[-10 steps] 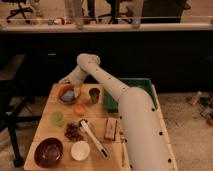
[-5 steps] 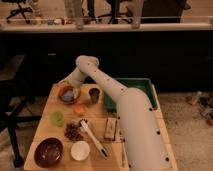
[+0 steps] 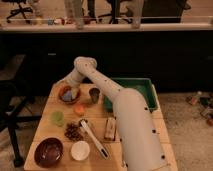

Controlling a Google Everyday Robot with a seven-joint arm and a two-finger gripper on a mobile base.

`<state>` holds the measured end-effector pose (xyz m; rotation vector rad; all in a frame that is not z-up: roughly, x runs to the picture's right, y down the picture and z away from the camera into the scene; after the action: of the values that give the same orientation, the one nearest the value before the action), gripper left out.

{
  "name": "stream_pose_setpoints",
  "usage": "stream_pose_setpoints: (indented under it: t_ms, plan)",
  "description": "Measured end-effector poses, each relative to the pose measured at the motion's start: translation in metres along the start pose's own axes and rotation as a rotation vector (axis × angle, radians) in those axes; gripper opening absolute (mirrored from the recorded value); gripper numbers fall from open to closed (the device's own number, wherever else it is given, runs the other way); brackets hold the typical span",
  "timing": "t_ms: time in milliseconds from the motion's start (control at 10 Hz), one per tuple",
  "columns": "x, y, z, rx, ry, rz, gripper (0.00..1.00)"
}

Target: Place sponge in purple bowl

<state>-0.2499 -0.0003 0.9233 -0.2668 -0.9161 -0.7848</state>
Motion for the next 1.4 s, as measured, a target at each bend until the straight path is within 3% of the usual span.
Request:
stream_pose_setpoints:
  t_ms: [800, 1400]
  plan:
    - [0.009, 0.017, 0.016, -0.001, -0.026, 0.042, 0.78]
    - [0.011, 0.021, 0.011, -0.001, -0.022, 0.05, 0.21]
